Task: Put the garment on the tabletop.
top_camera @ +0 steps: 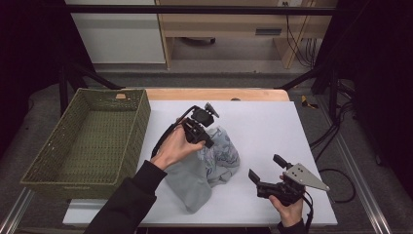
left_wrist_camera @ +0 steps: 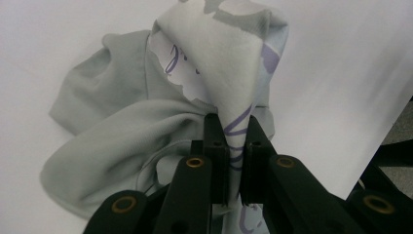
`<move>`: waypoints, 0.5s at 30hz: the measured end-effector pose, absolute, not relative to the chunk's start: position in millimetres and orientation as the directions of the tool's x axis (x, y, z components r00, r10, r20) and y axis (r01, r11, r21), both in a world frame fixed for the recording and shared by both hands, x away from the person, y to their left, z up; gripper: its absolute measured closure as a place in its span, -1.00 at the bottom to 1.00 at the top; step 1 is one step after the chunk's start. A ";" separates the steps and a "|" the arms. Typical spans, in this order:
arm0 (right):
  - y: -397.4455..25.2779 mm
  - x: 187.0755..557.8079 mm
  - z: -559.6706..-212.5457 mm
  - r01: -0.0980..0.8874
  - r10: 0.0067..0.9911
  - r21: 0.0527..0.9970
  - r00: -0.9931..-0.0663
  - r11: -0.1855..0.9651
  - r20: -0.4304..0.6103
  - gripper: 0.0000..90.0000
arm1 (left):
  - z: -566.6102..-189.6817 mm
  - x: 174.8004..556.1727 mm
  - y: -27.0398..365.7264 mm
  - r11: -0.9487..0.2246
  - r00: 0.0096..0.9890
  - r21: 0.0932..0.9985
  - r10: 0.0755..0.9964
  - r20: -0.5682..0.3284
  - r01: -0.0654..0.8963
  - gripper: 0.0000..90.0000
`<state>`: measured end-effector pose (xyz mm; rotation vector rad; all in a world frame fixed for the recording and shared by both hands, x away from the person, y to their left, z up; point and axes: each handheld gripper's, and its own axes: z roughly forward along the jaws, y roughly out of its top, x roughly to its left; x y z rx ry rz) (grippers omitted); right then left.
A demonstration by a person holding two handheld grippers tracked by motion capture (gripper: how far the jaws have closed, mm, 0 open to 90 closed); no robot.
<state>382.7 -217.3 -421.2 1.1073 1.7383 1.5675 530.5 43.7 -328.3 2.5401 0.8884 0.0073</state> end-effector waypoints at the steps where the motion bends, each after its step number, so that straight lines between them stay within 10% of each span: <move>1: -217.2 382.7 -421.1 0.218 0.851 0.976 -0.509 -0.016 0.128 -0.99 | -331.1 530.4 43.0 -0.692 0.793 0.411 0.591 -0.149 0.594 0.85; 10: -216.1 383.7 -422.6 0.220 0.847 0.975 -0.514 -0.019 0.133 -0.99 | -346.1 528.1 37.8 -0.704 0.815 0.434 0.561 -0.148 0.563 0.68; 15: -215.7 383.8 -423.2 0.227 0.847 0.974 -0.515 -0.014 0.132 -0.99 | -347.7 524.6 36.3 -0.701 0.828 0.477 0.550 -0.112 0.530 0.13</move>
